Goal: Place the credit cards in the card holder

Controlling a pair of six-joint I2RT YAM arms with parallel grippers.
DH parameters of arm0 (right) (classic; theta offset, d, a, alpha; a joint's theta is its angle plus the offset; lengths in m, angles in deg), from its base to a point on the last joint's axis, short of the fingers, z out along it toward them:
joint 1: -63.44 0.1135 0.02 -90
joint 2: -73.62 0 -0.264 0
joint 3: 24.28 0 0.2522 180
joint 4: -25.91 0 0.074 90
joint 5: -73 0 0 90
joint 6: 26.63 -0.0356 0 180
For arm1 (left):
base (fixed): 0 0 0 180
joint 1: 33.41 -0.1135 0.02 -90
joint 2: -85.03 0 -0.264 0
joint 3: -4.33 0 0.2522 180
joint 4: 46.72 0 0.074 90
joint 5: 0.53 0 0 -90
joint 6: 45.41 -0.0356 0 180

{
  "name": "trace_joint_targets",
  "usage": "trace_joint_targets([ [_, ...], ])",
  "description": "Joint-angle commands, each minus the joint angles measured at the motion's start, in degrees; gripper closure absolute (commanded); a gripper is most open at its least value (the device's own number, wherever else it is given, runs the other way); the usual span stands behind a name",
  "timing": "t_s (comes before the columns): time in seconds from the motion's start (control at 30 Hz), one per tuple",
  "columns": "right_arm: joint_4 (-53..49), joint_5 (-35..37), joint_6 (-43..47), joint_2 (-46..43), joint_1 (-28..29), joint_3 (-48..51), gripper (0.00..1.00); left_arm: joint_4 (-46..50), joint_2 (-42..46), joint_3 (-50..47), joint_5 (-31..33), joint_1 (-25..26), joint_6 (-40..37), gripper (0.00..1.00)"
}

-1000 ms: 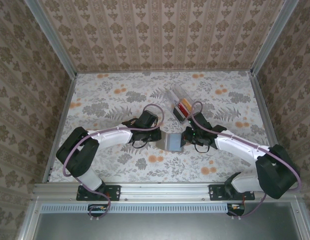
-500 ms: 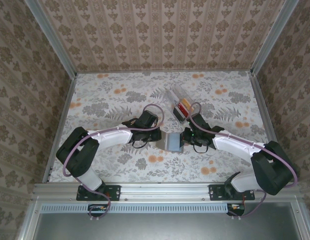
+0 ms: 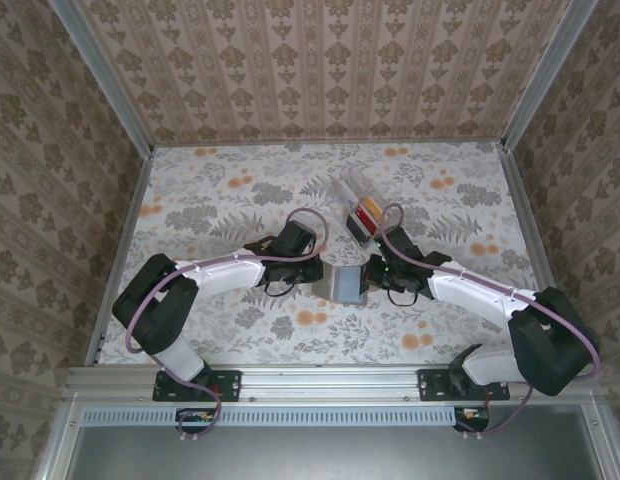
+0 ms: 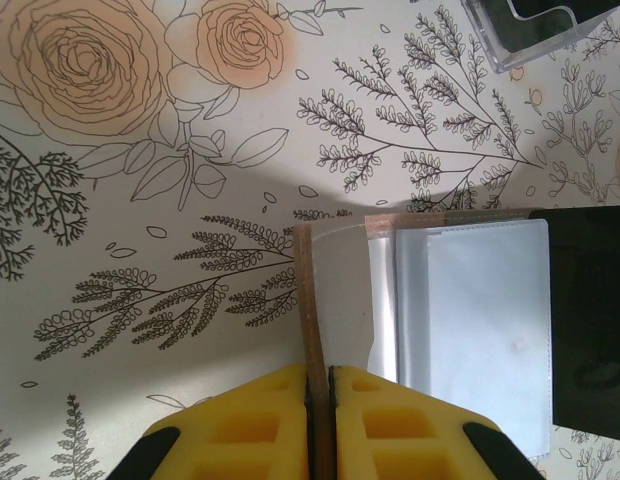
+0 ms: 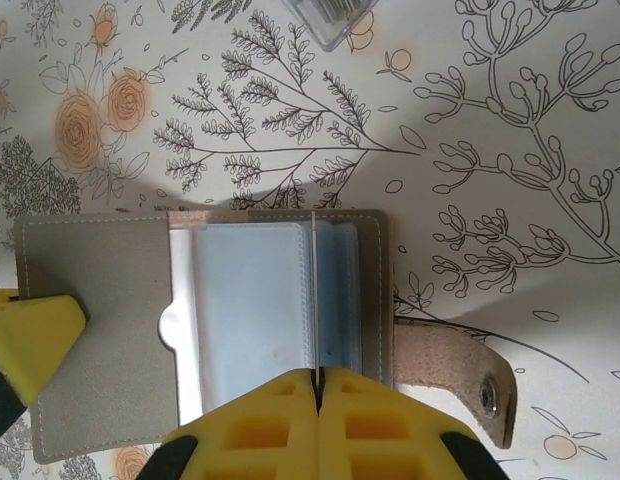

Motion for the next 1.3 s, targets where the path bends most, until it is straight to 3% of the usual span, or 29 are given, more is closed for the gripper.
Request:
trace_joint_targets([
  [0.0, -0.9, -1.8, 0.6, 0.1, 0.5, -1.8, 1.00, -0.1, -0.9, -0.3, -0.3, 0.5, 0.9, 0.87],
  [0.67, 9.0, -9.3, -1.3, 5.0, 3.1, -3.7, 1.00, -3.7, -1.0, -2.3, -0.8, 0.3, 4.3, 0.88],
  [0.97, 6.9, -6.8, -2.0, 6.2, 3.3, -3.9, 1.00, -3.8, -0.5, -2.9, 0.1, 0.3, 4.7, 0.88],
  [1.1, 4.9, -3.6, -1.6, 3.8, 3.3, -3.5, 1.00, -3.5, -0.1, -3.1, 0.6, 0.3, 4.7, 0.84],
  [1.27, 8.5, -8.5, -1.6, 6.2, 3.4, -3.7, 1.00, -3.4, 0.7, -3.6, 1.6, 0.3, 4.5, 0.78],
])
